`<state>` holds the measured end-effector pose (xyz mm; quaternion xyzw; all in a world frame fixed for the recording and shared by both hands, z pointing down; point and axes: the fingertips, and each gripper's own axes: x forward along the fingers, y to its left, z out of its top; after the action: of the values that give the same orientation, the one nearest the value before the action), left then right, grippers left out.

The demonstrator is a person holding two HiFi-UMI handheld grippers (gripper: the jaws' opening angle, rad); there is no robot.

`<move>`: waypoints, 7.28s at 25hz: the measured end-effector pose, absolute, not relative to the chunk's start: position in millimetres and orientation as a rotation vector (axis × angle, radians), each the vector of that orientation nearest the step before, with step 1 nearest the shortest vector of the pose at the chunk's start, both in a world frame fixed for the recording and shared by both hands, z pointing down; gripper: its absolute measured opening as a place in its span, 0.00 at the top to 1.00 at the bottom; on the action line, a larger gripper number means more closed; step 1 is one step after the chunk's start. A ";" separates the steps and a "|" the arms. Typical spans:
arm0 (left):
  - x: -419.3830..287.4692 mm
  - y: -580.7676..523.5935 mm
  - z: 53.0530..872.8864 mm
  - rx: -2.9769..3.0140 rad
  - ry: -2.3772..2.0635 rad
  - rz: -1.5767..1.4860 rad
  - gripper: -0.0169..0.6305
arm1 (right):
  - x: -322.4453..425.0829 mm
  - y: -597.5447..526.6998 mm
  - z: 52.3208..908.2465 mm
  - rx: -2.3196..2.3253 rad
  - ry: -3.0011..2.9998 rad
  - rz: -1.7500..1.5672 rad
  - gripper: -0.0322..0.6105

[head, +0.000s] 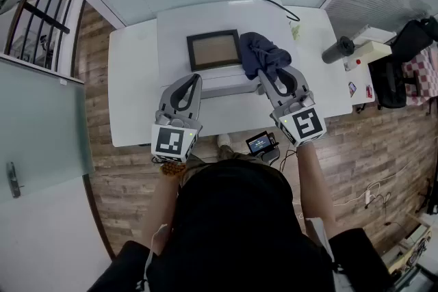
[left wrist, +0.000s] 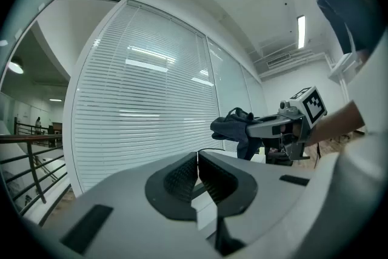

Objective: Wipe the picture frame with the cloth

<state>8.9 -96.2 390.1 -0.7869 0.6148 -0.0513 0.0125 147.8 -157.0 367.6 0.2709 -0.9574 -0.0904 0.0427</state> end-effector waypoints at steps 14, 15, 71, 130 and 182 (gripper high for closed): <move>-13.9 -119.9 426.2 -2.541 1.897 -0.527 0.70 | 107.4 -253.9 404.5 0.613 -2.653 -0.067 0.82; -14.8 -123.4 430.3 -2.561 1.888 -0.548 0.70 | 98.5 -257.9 411.3 0.586 -2.627 -0.044 0.82; -33.3 -155.0 461.5 -2.905 1.280 -1.014 0.30 | 34.7 -266.4 467.9 0.535 -2.286 0.273 0.83; -41.4 -173.3 486.4 -2.968 0.984 -1.143 0.26 | 17.6 -230.5 480.9 0.571 -1.931 0.177 0.85; -41.3 -173.9 491.9 -2.983 0.983 -1.159 0.26 | -22.9 -176.7 474.8 0.482 -2.161 0.582 0.84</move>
<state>-41.3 -173.9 491.9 -0.8863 0.2922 -0.3443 -0.1029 -22.9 -176.7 474.8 0.1916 -0.8596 0.2316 0.4132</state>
